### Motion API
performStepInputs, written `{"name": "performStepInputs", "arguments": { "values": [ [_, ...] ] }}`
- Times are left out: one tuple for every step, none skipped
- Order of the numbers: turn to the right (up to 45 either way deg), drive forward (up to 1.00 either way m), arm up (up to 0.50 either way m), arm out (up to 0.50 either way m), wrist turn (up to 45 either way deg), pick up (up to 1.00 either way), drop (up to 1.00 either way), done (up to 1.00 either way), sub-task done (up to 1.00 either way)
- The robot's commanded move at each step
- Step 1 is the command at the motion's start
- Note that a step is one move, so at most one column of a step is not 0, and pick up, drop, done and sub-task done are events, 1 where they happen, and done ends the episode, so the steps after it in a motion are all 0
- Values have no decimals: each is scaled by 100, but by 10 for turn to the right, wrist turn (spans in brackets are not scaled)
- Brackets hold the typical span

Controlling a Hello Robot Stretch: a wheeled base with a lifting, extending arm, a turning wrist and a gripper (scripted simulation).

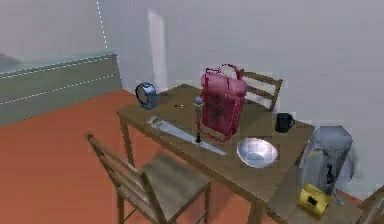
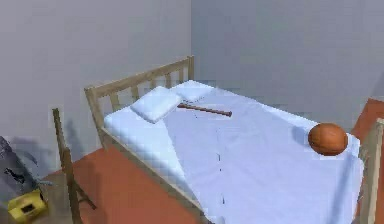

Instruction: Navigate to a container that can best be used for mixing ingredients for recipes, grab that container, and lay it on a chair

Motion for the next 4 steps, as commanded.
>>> {"name": "performStepInputs", "arguments": {
  "values": [
    [-450,0,0,0,0,0,0,0,0],
    [-210,0,0,0,0,0,0,0,0],
    [0,0,50,0,0,0,0,0,0],
    [0,0,38,0,0,0,0,0,0]
  ]
}}
